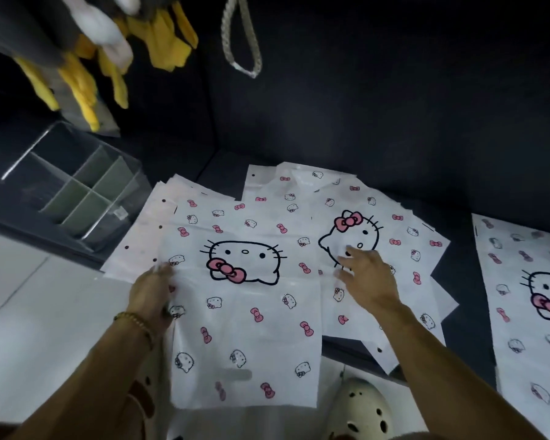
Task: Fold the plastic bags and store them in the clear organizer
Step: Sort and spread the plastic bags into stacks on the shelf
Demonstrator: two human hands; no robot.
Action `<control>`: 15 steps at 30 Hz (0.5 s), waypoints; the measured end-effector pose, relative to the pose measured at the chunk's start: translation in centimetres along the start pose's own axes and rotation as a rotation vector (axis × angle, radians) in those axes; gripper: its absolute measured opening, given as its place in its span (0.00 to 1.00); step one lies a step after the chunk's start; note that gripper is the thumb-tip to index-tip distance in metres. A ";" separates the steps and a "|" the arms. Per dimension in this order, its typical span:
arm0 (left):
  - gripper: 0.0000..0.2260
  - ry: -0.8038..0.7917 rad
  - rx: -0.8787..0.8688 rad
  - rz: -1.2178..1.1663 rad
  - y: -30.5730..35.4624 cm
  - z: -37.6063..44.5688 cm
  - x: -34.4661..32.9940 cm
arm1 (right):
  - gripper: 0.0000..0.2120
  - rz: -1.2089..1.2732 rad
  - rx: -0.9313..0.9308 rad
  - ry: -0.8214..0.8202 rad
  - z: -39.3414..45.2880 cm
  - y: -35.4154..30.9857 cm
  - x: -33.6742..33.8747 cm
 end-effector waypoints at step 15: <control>0.08 0.086 -0.005 -0.211 0.6 -1.2 1.7 | 0.07 0.063 0.047 0.047 0.0 -2.3 -0.4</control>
Point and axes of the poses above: each hand's wrist, its own z-axis towards the middle knuckle, its own x-axis out of the back of the hand, y = z × x, the point moved 3 cm from there along z, towards the middle knuckle, and after that the axes turned 12 degrees about -x, right-handed, at the moved point
